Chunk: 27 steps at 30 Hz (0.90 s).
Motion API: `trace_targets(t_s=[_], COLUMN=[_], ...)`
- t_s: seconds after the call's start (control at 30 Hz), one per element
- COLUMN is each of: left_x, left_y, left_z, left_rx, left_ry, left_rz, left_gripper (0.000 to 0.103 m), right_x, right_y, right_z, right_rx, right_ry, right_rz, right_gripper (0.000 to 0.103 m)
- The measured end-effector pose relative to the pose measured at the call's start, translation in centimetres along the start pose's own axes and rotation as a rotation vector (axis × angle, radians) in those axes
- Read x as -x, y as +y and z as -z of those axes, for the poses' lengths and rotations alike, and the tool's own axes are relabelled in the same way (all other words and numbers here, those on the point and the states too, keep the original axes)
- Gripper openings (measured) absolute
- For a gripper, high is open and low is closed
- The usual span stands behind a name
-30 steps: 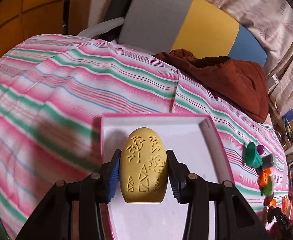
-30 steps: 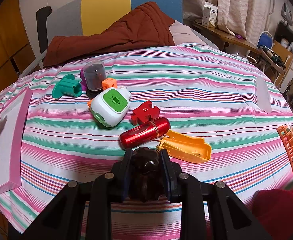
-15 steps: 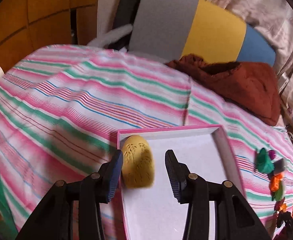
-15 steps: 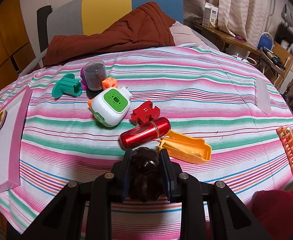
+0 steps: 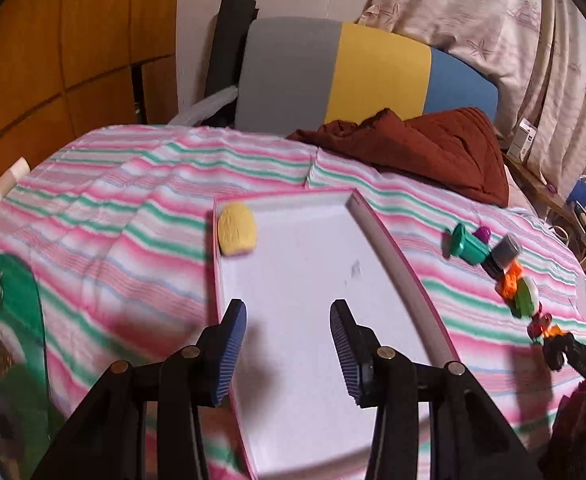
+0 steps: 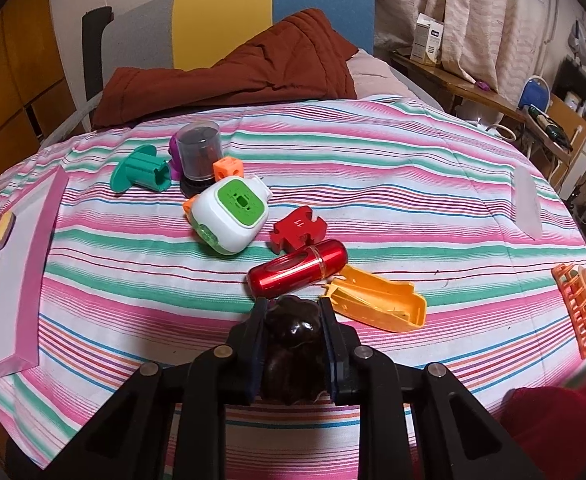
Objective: Organize rigid objects
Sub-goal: 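Carry the brown piece toward the tray with the right tool while left withdraws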
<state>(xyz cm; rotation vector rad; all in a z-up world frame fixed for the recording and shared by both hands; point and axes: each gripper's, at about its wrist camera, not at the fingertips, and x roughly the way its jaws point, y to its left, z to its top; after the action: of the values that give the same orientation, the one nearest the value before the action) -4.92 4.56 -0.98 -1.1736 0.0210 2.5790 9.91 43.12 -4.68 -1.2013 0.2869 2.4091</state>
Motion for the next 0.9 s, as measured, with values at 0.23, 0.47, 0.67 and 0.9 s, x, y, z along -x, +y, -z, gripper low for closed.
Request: trace_targets(t_s=[0.23, 0.47, 0.67, 0.9], left_x=[1.5, 1.9, 2.2, 2.3], left_y=[-0.1, 0.6, 1.0, 1.5], left_z=[1.9, 2.6, 3.2, 3.8], left_rx=[-0.029, -0.02, -0.02, -0.01], left_ry=[-0.007, 0.0, 0.004, 0.013], left_rz=[-0.037, -0.045, -0.047, -0.048], left_gripper=[0.044, 0.044, 0.044, 0.044], right_x=[0.3, 0.6, 0.6, 0.7], right_y=[0.8, 2.7, 4.7, 7.3], right_z=[0.3, 0.5, 0.5, 0.4], right_rx=[0.005, 0.028, 0.044, 0.081], right_ry=[-0.002, 0.003, 0.011, 0.014], right_rz=[-0.062, -0.115, -0.164, -0.197], right_gripper=[0.024, 0.024, 0.024, 0.024])
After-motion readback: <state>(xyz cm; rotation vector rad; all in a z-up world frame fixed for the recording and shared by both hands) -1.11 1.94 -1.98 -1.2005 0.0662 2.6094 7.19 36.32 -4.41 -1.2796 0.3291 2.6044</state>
